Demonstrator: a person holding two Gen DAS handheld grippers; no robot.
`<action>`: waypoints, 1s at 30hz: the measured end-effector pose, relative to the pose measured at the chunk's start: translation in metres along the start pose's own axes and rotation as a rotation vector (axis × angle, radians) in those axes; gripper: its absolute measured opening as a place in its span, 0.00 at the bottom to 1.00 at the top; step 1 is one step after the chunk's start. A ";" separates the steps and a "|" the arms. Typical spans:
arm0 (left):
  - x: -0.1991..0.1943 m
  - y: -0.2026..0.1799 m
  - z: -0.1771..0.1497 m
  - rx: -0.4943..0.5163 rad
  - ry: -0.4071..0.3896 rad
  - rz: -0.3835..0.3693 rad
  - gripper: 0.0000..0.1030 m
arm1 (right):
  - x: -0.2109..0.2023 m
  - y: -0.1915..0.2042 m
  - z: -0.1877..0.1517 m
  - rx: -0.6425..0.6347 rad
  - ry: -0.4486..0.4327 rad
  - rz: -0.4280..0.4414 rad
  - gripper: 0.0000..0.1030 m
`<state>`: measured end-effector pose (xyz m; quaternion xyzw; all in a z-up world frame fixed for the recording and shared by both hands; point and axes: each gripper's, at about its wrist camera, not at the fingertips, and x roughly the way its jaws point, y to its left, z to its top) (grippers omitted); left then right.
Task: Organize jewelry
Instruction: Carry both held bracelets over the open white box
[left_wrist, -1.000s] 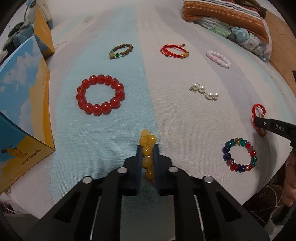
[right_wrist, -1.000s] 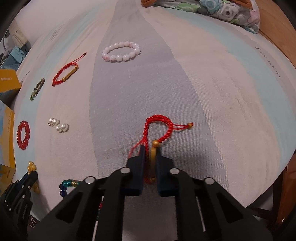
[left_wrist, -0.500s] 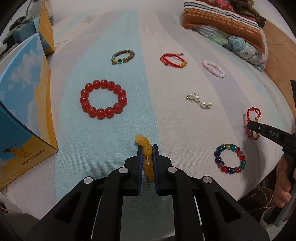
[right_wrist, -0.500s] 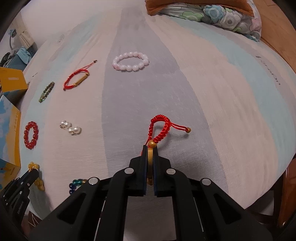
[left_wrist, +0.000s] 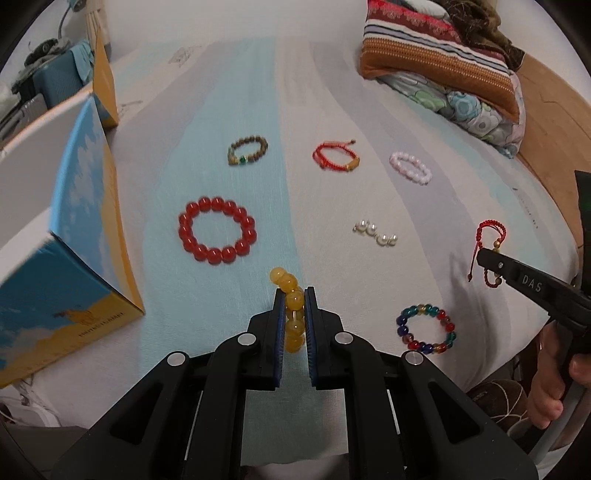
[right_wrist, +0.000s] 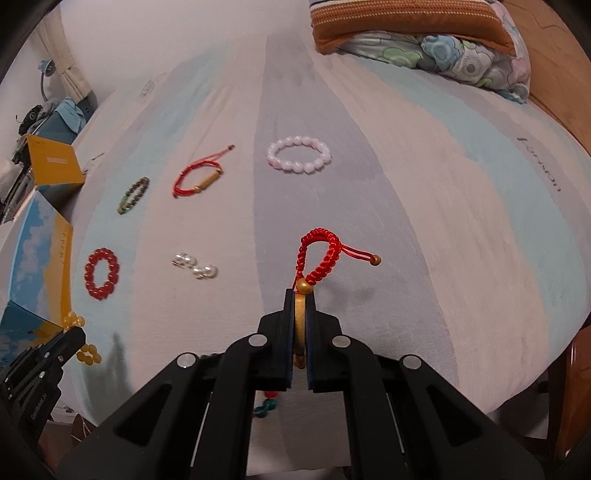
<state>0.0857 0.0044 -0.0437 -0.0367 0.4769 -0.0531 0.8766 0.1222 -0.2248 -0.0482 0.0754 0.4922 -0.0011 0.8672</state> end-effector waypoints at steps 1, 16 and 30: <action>-0.004 0.000 0.002 0.002 -0.007 0.004 0.09 | -0.003 0.002 0.001 -0.005 -0.005 0.001 0.04; -0.063 0.023 0.040 0.008 -0.122 0.057 0.09 | -0.043 0.066 0.026 -0.105 -0.072 0.017 0.04; -0.114 0.082 0.059 -0.048 -0.203 0.123 0.09 | -0.075 0.174 0.046 -0.243 -0.145 0.073 0.04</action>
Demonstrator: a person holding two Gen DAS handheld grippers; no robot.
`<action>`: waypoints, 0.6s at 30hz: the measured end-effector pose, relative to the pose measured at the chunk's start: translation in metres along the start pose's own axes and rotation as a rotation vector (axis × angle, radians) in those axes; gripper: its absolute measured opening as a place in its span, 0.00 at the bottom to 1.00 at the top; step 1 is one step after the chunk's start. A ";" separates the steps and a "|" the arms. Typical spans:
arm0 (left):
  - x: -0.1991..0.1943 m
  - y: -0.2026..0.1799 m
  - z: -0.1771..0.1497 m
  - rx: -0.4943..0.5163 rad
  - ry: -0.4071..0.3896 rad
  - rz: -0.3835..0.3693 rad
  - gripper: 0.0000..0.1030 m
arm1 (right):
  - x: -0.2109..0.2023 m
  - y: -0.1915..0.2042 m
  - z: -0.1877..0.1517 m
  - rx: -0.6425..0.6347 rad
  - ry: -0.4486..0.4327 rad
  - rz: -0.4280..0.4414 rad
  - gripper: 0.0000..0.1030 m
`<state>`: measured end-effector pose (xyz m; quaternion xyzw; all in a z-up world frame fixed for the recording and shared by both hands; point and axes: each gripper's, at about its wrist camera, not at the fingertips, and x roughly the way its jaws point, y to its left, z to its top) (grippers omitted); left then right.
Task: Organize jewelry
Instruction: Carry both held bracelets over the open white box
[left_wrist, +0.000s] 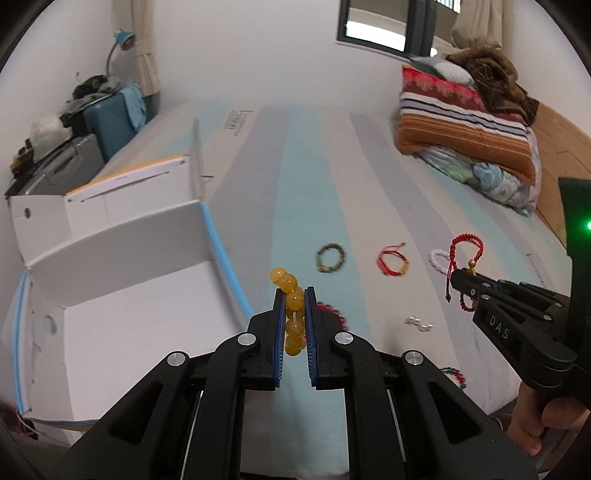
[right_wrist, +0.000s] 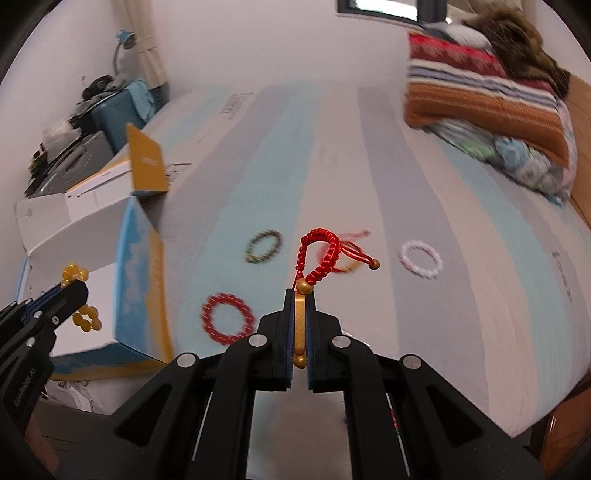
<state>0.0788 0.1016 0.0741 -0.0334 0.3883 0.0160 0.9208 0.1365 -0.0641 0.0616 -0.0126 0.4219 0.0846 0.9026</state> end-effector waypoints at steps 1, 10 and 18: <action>-0.001 0.007 -0.001 -0.006 -0.002 0.007 0.09 | -0.002 0.010 0.002 -0.013 -0.015 0.002 0.04; -0.011 0.075 -0.012 -0.087 0.002 0.077 0.09 | -0.004 0.095 0.009 -0.115 -0.044 0.075 0.04; -0.023 0.130 -0.023 -0.149 0.008 0.141 0.09 | 0.003 0.165 0.006 -0.200 -0.030 0.150 0.04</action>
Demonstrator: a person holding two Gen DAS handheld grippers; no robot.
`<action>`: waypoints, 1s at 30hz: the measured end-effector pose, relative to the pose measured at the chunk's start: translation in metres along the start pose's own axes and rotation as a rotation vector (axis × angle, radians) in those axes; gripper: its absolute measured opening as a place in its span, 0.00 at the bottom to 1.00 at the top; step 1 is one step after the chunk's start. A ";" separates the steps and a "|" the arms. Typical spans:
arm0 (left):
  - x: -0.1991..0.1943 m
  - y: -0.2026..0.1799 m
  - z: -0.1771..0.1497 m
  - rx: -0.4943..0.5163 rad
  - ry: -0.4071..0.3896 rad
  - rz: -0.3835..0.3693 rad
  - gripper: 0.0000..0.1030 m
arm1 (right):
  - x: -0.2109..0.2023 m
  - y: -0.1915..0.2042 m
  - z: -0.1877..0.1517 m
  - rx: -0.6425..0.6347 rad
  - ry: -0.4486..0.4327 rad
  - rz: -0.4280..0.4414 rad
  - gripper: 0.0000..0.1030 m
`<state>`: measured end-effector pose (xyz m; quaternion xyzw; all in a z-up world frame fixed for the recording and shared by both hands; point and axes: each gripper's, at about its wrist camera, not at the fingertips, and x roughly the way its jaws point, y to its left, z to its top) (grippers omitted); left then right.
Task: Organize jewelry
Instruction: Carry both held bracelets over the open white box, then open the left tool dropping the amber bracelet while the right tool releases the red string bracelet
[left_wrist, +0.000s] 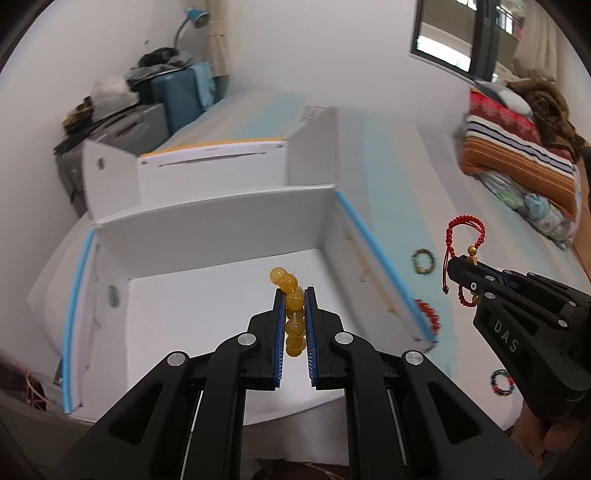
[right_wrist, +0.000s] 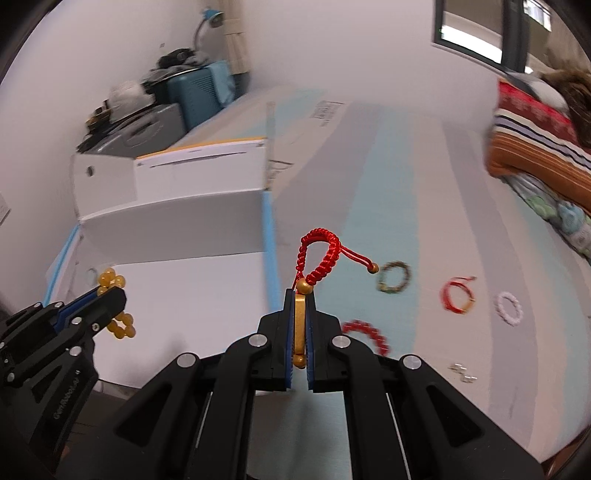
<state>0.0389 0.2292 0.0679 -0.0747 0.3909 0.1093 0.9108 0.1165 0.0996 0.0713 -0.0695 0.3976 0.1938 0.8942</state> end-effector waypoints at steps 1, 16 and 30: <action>0.000 0.008 -0.001 -0.009 0.002 0.010 0.09 | 0.002 0.011 0.001 -0.012 0.002 0.021 0.04; 0.022 0.096 -0.025 -0.125 0.081 0.106 0.09 | 0.053 0.090 -0.003 -0.089 0.121 0.102 0.04; 0.052 0.107 -0.039 -0.127 0.143 0.110 0.09 | 0.088 0.104 -0.013 -0.104 0.205 0.090 0.04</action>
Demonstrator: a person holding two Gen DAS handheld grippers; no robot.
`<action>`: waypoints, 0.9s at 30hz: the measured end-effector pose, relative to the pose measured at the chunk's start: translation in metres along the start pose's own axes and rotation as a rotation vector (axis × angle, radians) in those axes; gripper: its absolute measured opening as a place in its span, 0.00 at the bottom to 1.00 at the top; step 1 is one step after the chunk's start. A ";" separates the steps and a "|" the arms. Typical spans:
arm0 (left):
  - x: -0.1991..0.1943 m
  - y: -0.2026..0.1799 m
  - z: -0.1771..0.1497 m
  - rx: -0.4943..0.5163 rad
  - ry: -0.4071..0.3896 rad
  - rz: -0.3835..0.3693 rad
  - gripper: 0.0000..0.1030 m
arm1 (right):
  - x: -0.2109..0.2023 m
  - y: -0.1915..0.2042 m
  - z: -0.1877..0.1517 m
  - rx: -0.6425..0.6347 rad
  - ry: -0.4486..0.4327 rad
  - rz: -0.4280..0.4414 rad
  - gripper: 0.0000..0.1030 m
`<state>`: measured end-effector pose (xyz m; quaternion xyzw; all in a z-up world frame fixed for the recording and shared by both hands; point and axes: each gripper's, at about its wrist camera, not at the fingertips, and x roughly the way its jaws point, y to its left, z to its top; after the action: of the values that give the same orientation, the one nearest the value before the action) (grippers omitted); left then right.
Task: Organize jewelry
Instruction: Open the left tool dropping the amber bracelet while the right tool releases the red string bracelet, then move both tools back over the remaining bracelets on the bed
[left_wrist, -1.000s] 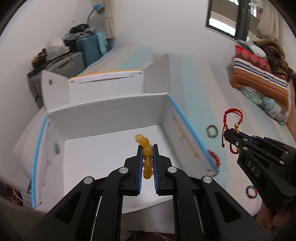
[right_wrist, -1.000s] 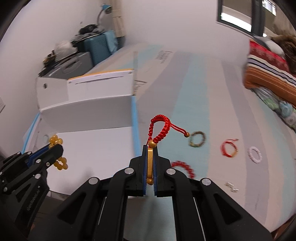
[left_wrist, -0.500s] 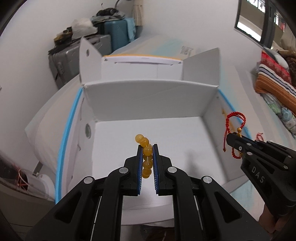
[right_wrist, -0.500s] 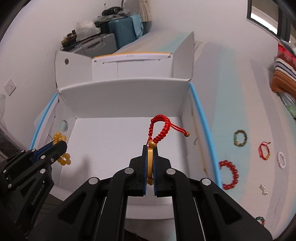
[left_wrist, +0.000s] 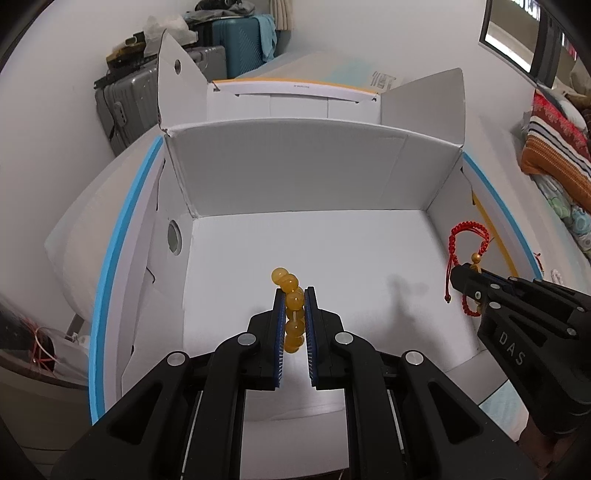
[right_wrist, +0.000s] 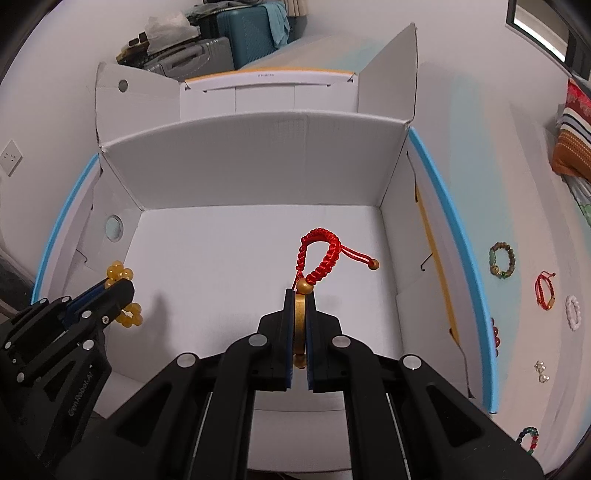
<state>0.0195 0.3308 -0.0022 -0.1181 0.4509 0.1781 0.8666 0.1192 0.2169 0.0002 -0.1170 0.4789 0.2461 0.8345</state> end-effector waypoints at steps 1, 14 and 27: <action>0.001 0.000 0.000 0.000 0.002 0.001 0.09 | 0.002 0.000 0.000 0.001 0.006 0.001 0.04; -0.006 0.006 0.001 -0.023 0.004 0.038 0.16 | 0.004 0.006 0.000 0.000 0.033 0.007 0.07; -0.051 -0.001 0.000 -0.038 -0.110 0.067 0.67 | -0.053 -0.009 -0.003 0.014 -0.116 -0.020 0.62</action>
<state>-0.0070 0.3191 0.0402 -0.1094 0.4030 0.2217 0.8812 0.0996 0.1921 0.0437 -0.1016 0.4303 0.2408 0.8640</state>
